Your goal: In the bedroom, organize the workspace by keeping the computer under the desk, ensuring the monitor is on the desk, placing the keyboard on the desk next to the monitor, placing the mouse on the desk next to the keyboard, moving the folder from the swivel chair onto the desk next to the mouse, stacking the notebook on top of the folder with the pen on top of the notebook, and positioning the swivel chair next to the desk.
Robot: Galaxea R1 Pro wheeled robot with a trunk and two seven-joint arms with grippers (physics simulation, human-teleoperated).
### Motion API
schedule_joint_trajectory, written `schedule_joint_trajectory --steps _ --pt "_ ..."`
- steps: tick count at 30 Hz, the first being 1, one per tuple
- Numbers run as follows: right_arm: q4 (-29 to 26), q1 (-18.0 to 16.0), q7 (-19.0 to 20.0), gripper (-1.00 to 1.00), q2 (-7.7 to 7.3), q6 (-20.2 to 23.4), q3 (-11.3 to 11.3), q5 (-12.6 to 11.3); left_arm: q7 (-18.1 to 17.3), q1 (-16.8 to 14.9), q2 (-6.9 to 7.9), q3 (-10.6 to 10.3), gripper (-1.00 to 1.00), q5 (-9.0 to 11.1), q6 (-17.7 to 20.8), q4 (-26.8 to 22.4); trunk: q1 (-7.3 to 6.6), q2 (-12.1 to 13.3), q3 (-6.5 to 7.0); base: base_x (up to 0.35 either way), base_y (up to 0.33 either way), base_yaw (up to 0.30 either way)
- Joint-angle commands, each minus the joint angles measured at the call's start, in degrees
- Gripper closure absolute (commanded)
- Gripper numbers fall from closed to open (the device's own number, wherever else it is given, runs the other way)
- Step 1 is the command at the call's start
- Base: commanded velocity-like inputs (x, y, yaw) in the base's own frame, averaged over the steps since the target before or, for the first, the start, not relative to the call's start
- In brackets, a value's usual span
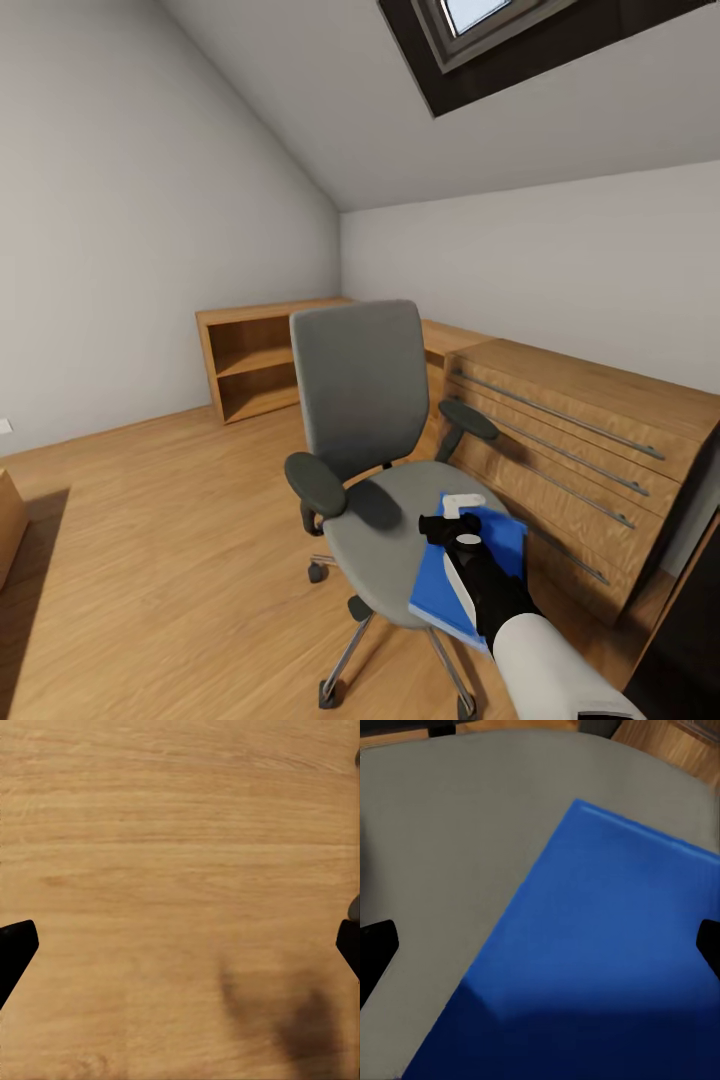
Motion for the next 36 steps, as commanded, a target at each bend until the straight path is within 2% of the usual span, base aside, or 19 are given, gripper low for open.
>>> schedule_joint_trajectory --steps 1,27,36 --pt "-0.10 -0.02 0.06 -1.00 0.07 0.34 -0.30 0.58 -0.48 0.01 -0.01 0.10 -1.00 0.60 0.00 -0.02 -0.23 0.39 0.14 0.000 0.000 0.000" --pt "-0.68 0.02 0.41 -1.00 -0.09 -0.03 -0.43 0.32 -0.40 0.01 -0.08 0.11 -1.00 0.60 0.00 -0.01 -5.94 10.82 4.80 0.000 0.000 0.000" --pt "-0.61 0.05 1.35 -1.00 -0.18 -0.19 -0.47 0.36 -0.39 0.01 -0.07 0.11 -1.00 0.53 0.08 -0.01 -5.94 10.82 4.80 0.000 0.000 0.000"
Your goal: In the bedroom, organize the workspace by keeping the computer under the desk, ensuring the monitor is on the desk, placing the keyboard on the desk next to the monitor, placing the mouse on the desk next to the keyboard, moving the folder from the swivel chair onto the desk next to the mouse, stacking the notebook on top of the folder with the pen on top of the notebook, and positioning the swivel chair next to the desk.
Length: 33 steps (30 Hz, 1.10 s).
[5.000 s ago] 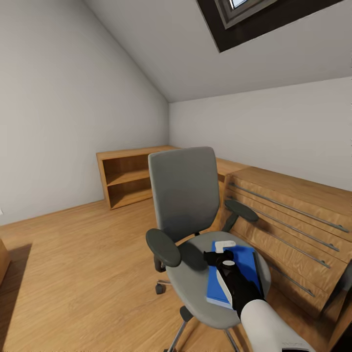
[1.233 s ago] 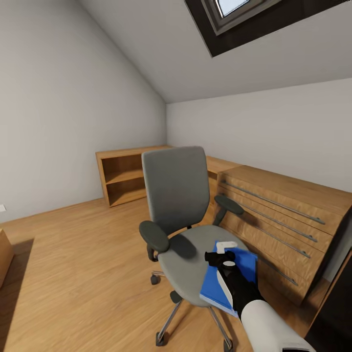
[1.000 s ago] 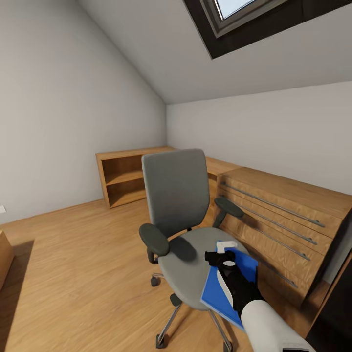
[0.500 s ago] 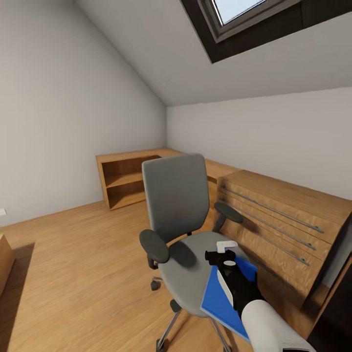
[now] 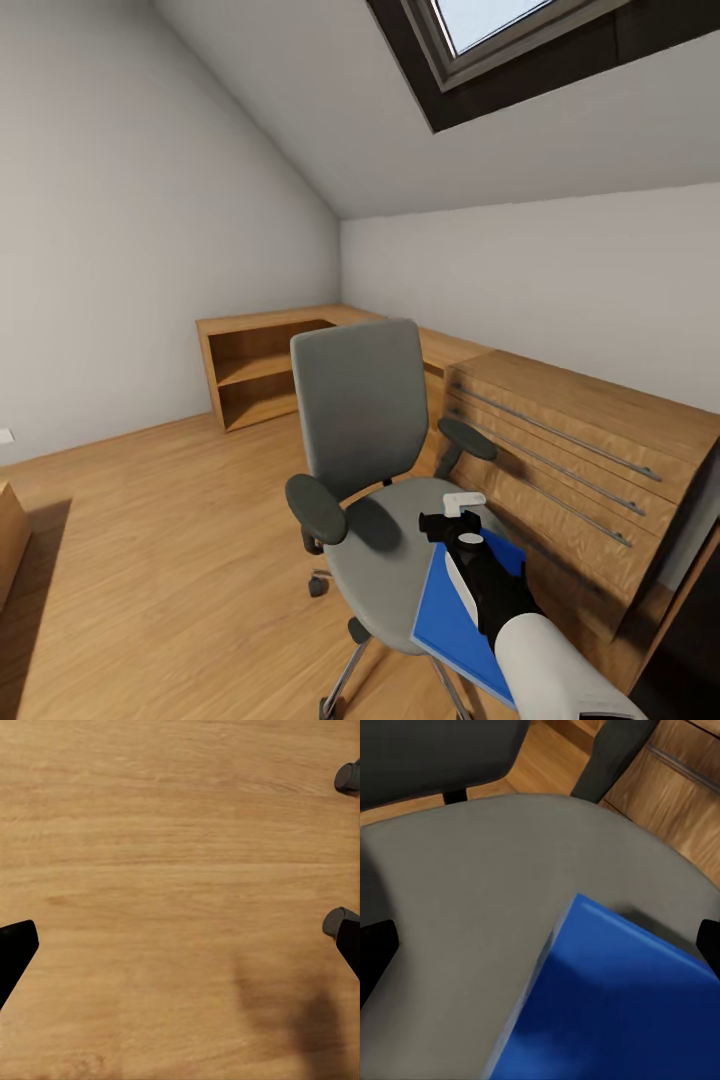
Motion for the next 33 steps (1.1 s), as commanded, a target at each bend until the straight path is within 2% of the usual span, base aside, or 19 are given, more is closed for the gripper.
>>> schedule_joint_trajectory --steps 1,11,22,29,33 --pt "-0.10 -0.01 0.10 -1.00 0.07 0.34 -0.29 0.58 -0.48 0.00 0.01 0.10 -1.00 0.62 0.00 -0.02 0.00 -0.02 -0.05 0.000 0.000 0.000" --pt "-1.32 -0.01 0.12 -1.00 0.23 0.44 -0.89 -0.23 -0.33 0.00 0.06 0.10 -1.00 0.67 -0.02 -0.02 0.00 -0.02 -0.05 0.000 0.000 -0.004" --pt "-2.87 -0.01 0.05 -1.00 0.16 0.40 -1.23 -5.89 -0.22 0.00 0.07 0.18 -1.00 0.76 -0.07 -0.02 0.00 -0.02 -0.05 0.000 0.000 -0.166" --pt "-2.91 -0.01 0.08 -1.00 0.16 0.35 -1.21 -6.24 -0.25 0.00 0.07 0.13 -1.00 0.76 -0.08 -0.02 0.00 -0.02 -0.05 0.000 0.000 -0.027" --pt "-2.93 -0.01 0.06 -1.00 0.15 0.33 -1.21 -6.34 -0.38 0.00 0.07 0.17 -1.00 0.68 -0.54 -0.02 0.00 -0.02 0.00 0.000 0.251 -0.060"
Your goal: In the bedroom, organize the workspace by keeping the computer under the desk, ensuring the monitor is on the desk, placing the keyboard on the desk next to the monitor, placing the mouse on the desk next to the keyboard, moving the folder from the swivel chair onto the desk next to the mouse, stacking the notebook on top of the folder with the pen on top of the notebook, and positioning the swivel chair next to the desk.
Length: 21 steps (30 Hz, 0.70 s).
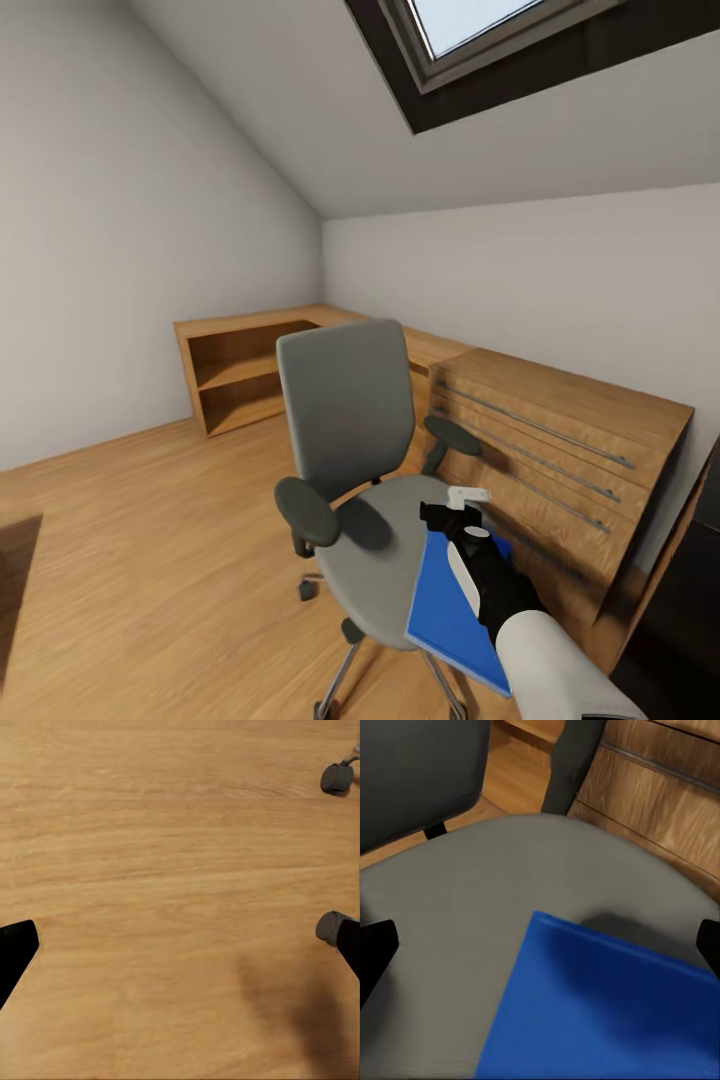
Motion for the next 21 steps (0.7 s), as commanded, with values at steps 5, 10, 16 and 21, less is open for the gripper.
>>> schedule_joint_trajectory --steps 5,10,16,21 --pt "-0.10 -0.02 -0.03 -1.00 0.08 0.37 -0.25 0.40 -0.49 0.00 -0.02 0.01 -1.00 0.59 -1.49 0.01 0.00 -0.02 0.10 0.000 0.295 -0.203" --pt "-0.10 -0.02 0.03 -1.00 0.08 0.37 -0.25 0.40 -0.50 0.00 -0.04 0.00 -1.00 0.59 -1.72 0.01 0.00 -0.02 0.16 0.000 0.275 -0.259" --pt "-0.10 -0.02 0.05 -1.00 0.08 0.36 -0.25 0.39 -0.38 0.00 -0.08 -0.05 -1.00 0.59 -1.76 0.08 0.00 -0.02 0.18 0.000 0.099 -0.265" --pt "-0.10 -0.02 0.05 -1.00 0.08 0.40 -0.25 0.39 -0.34 0.00 -0.07 -0.06 -1.00 0.59 -1.78 0.09 0.00 -0.02 0.18 -0.041 0.024 -0.268"
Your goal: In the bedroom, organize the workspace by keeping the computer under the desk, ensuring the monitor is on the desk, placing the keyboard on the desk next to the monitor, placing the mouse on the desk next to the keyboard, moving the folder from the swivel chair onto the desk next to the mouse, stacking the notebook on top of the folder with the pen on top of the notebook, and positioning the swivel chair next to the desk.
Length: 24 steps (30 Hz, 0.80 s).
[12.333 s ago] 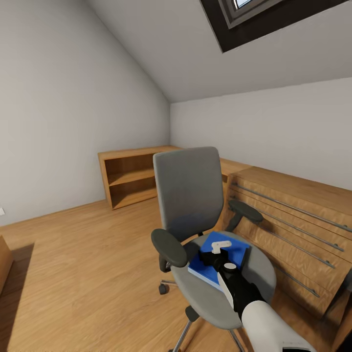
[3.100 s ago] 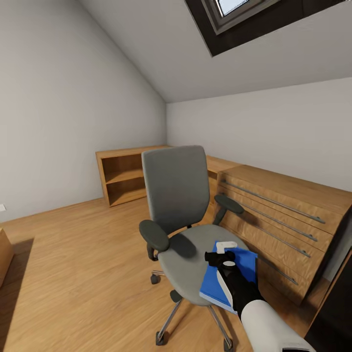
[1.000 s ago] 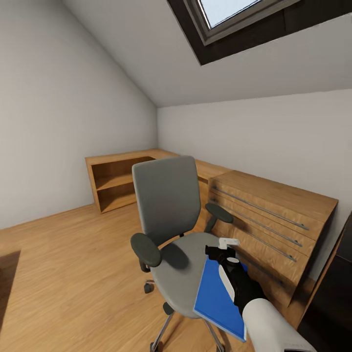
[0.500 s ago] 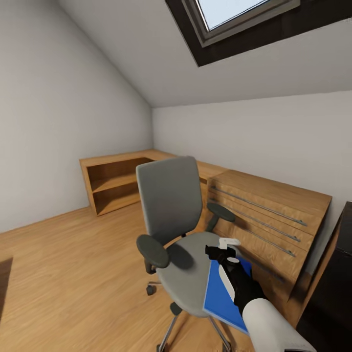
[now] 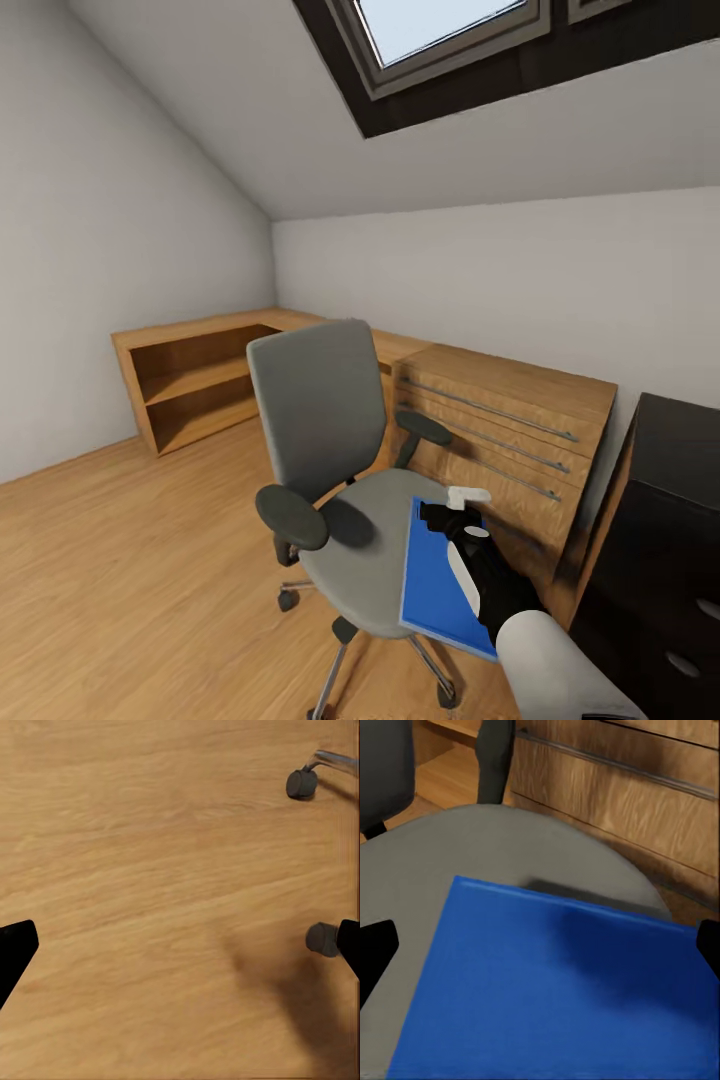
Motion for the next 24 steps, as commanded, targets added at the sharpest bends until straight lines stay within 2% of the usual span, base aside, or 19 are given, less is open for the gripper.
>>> schedule_joint_trajectory --steps 1,24 --pt "-0.07 -0.03 0.02 -1.00 0.08 0.34 -0.23 0.45 -0.47 0.02 -0.01 0.09 -1.00 0.59 0.00 -0.03 -0.02 -0.02 -0.05 -0.150 0.012 -0.268" --pt "-0.07 -0.03 0.88 -1.00 0.08 0.44 -0.23 0.38 -0.46 0.02 0.00 0.07 -1.00 0.59 0.00 -0.03 -0.02 -0.02 -0.09 -0.304 0.002 -0.265"
